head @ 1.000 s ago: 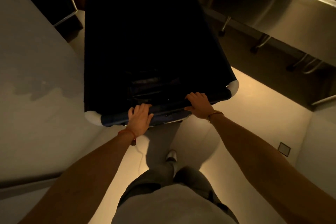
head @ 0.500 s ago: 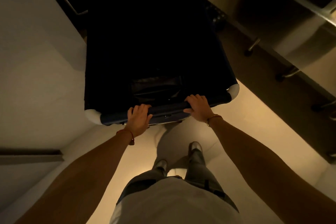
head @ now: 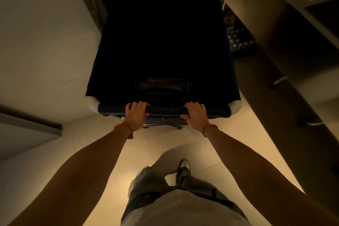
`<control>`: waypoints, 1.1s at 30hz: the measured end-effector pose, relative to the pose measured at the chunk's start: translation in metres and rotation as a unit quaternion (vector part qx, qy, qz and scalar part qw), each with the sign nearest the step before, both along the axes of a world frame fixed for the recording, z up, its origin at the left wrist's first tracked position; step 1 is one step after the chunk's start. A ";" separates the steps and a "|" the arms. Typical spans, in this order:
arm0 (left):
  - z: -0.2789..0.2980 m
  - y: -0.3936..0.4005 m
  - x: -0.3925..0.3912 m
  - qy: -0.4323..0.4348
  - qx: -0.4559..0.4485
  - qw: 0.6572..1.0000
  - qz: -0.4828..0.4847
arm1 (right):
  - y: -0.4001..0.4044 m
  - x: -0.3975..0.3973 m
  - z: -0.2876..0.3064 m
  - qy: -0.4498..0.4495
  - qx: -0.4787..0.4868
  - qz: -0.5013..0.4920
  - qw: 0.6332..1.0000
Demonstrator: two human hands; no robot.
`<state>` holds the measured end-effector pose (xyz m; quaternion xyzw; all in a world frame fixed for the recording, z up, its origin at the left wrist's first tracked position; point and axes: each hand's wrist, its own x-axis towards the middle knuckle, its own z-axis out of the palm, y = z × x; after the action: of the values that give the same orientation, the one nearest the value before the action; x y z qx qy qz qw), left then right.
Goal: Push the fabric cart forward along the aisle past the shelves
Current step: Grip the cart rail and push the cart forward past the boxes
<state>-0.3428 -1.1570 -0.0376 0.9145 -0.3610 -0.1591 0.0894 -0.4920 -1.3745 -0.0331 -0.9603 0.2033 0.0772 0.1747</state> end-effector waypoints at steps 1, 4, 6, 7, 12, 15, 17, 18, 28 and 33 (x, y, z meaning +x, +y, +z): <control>0.000 -0.004 -0.001 0.002 -0.002 1.000 0.008 | -0.004 0.001 -0.001 -0.001 -0.001 0.005 1.000; 0.001 -0.018 -0.002 0.007 -0.005 1.000 0.029 | -0.020 0.004 -0.003 -0.002 0.001 0.017 1.000; 0.002 -0.029 -0.003 0.011 -0.008 0.999 0.046 | -0.033 0.008 -0.003 -0.005 0.005 0.025 1.000; 0.004 -0.034 -0.004 0.014 -0.010 0.998 0.053 | -0.040 0.010 -0.001 -0.006 0.007 0.028 1.000; 0.009 -0.062 0.000 0.026 -0.010 0.997 0.074 | -0.074 0.023 0.006 0.005 0.006 0.051 0.999; 0.008 -0.076 0.009 0.027 -0.015 0.996 0.079 | -0.093 0.036 0.006 0.013 0.006 0.061 0.998; 0.007 -0.086 0.017 0.023 -0.023 0.996 0.080 | -0.105 0.047 0.007 0.015 0.010 0.067 0.998; 0.007 -0.091 0.021 0.020 -0.028 0.996 0.083 | -0.110 0.053 0.008 0.015 0.012 0.068 0.997; 0.013 -0.144 0.085 -0.012 -0.049 0.992 0.117 | -0.169 0.128 0.018 -0.001 0.002 0.098 0.995; 0.018 -0.174 0.125 -0.016 -0.060 0.989 0.132 | -0.203 0.178 0.024 0.005 0.003 0.109 0.994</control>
<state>-0.2182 -1.3314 -0.0200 0.9495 -0.2479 -0.1094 0.1585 -0.3142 -1.5780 -0.0090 -0.9758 0.0981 0.1012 0.1670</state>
